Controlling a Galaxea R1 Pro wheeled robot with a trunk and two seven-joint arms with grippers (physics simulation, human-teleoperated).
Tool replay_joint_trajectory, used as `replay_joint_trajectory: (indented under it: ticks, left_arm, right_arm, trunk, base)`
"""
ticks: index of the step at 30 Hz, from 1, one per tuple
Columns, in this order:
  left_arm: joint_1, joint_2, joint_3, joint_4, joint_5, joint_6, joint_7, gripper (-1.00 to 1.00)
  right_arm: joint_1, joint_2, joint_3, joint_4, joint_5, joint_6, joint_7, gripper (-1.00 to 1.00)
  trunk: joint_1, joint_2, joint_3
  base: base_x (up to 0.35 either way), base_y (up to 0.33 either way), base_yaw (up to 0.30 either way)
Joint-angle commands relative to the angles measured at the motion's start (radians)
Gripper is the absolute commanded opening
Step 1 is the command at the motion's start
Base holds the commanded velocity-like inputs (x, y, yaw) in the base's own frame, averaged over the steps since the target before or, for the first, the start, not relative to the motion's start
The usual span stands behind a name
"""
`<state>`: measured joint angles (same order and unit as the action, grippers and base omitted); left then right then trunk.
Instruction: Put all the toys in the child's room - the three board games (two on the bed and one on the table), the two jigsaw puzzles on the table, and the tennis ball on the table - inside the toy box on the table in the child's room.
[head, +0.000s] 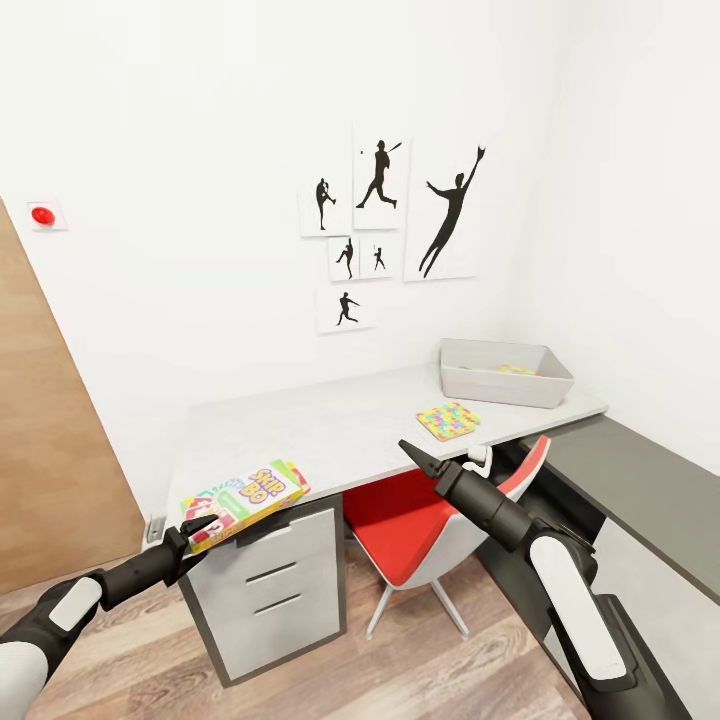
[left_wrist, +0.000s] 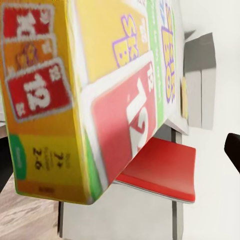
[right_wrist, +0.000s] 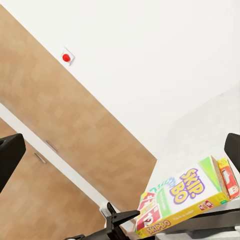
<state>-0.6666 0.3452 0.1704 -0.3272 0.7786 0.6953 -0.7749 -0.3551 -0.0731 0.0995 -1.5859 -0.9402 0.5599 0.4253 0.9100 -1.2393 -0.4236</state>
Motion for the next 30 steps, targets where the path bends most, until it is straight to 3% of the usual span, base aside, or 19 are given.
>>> replay_joint_trajectory:
  ticks: [1,20,27,30]
  left_arm:
    - [-0.001,0.000,0.003,0.000,0.001,0.006,-0.001,1.00]
    - [-0.001,0.007,0.003,0.000,0.004,0.006,-0.001,1.00]
    - [-0.001,0.007,0.003,0.000,0.004,0.006,-0.001,1.00]
    - [-0.001,0.008,0.003,0.000,0.004,0.006,0.000,1.00]
  right_arm:
    - [-0.001,0.000,0.000,0.000,-0.006,0.005,-0.001,1.00]
    - [-0.001,-0.001,0.000,0.000,-0.006,0.005,-0.001,1.00]
    - [-0.001,-0.001,0.001,0.000,-0.006,0.005,-0.001,1.00]
    - [-0.001,0.000,0.002,0.000,-0.006,0.005,-0.001,1.00]
  trunk:
    - [0.000,-0.001,-0.001]
    - [0.000,-0.001,-0.001]
    - [0.027,-0.050,-0.023]
    - [0.027,-0.050,-0.023]
  base:
    - [0.000,0.000,0.000]
    - [0.000,0.000,0.000]
    - [0.000,0.000,0.000]
    - [0.000,0.000,0.000]
